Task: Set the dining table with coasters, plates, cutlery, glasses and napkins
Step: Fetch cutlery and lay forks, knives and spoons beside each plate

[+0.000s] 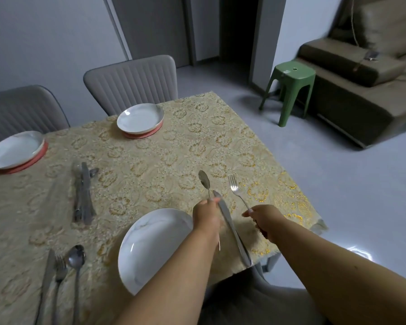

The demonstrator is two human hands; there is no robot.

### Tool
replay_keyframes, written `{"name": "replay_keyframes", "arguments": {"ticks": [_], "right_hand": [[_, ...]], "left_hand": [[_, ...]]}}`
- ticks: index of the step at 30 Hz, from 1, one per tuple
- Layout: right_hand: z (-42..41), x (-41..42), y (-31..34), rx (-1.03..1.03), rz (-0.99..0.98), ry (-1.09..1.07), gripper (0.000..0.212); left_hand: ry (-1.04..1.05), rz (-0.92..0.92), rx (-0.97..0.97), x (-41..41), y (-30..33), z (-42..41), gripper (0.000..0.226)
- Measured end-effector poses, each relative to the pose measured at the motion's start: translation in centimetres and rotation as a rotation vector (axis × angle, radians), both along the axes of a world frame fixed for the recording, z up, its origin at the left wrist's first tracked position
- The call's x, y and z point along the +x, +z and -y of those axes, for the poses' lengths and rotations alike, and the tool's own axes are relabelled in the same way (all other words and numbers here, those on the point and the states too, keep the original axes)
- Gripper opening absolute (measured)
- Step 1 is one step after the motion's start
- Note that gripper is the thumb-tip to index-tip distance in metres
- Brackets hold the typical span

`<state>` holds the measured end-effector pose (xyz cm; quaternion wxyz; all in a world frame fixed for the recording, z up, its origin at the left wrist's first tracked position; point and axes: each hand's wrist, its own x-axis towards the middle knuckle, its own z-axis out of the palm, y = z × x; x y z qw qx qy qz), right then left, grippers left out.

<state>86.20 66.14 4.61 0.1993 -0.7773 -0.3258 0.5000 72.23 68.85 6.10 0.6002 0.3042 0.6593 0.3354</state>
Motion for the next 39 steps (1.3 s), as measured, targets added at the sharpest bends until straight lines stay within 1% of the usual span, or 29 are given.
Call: {"name": "replay_keyframes", "arguments": {"ticks": [2, 3, 6, 9, 13, 16, 18, 19, 20, 21, 22, 23, 24, 25, 27, 29, 33, 36, 37, 39], "right_hand": [[0.4, 0.3, -1.1, -0.042, 0.039, 0.002, 0.029], [0.5, 0.3, -1.5, -0.042, 0.094, 0.032, 0.028], [0.3, 0.2, -1.9, 0.013, 0.240, 0.071, 0.022], [0.1, 0.0, -2.1, -0.019, 0.280, 0.152, 0.020], [-0.1, -0.2, -2.4, -0.079, 0.322, 0.258, 0.018], [-0.2, -0.2, -2.6, -0.126, 0.417, 0.319, 0.018], [-0.3, -0.3, -2.6, -0.110, 0.492, 0.312, 0.017], [-0.3, -0.4, -2.5, -0.077, 0.514, 0.282, 0.020], [-0.5, -0.6, -2.4, -0.021, 0.508, 0.234, 0.029], [-0.7, -0.9, -2.1, 0.055, 0.444, 0.175, 0.038], [-1.0, -1.1, -1.7, 0.145, 0.316, 0.092, 0.043], [-1.2, -1.4, -1.0, 0.229, 0.141, 0.000, 0.042], [-1.3, -1.7, -0.3, 0.293, -0.007, -0.072, 0.037], [-1.4, -1.9, 0.2, 0.324, -0.100, -0.121, 0.030], [-1.5, -1.7, 0.9, 0.321, -0.194, -0.174, 0.016], [-1.8, -1.1, 1.1, 0.273, -0.181, -0.151, 0.010], [-2.5, -0.1, 1.0, 0.147, -0.089, -0.027, 0.012], [-2.8, 0.8, 0.2, 0.128, -0.023, -0.031, 0.011], [-3.0, 1.2, -0.1, 0.130, -0.012, -0.057, 0.011], [-3.3, 2.2, -0.7, 0.116, 0.064, -0.060, 0.013]], "left_hand": [[0.007, -0.017, 0.028, 0.0, 0.0, 0.2, 0.029], [0.015, -0.021, 0.035, 0.0, 0.0, 0.2, 0.028], [0.022, -0.007, 0.049, 0.0, -0.2, 0.1, 0.024], [-0.003, -0.013, 0.067, 0.0, -0.7, 0.1, 0.022], [-0.010, -0.001, 0.048, -0.2, -1.6, -0.1, 0.025], [-0.007, 0.007, 0.026, -0.2, -2.0, -0.1, 0.026], [-0.002, 0.018, 0.012, -0.1, -2.1, 0.0, 0.024], [0.009, 0.035, -0.003, 0.1, -2.1, 0.0, 0.021], [0.027, 0.048, -0.018, 0.3, -2.2, 0.1, 0.015], [0.049, 0.052, -0.030, 0.5, -2.3, 0.2, 0.010], [0.066, 0.048, -0.036, 0.9, -2.5, 0.3, 0.010], [0.073, 0.055, -0.046, 1.4, -2.8, 0.4, 0.012], [0.071, 0.071, -0.060, 1.9, -2.9, 0.6, 0.014], [0.060, 0.086, -0.068, 2.4, -2.9, 0.8, 0.014], [0.017, 0.078, -0.051, 3.1, -2.8, 1.1, 0.014], [-0.021, 0.072, -0.027, 3.6, -2.9, 1.2, 0.015], [-0.095, 0.053, -0.030, 4.0, -3.3, 1.1, 0.025], [-0.194, -0.010, 0.001, 4.5, -3.4, 1.0, 0.028], [-0.238, -0.083, 0.039, 4.5, -3.5, 0.9, 0.023], [-0.349, -0.379, 0.142, 4.0, -3.3, 0.8, 0.009]]}}
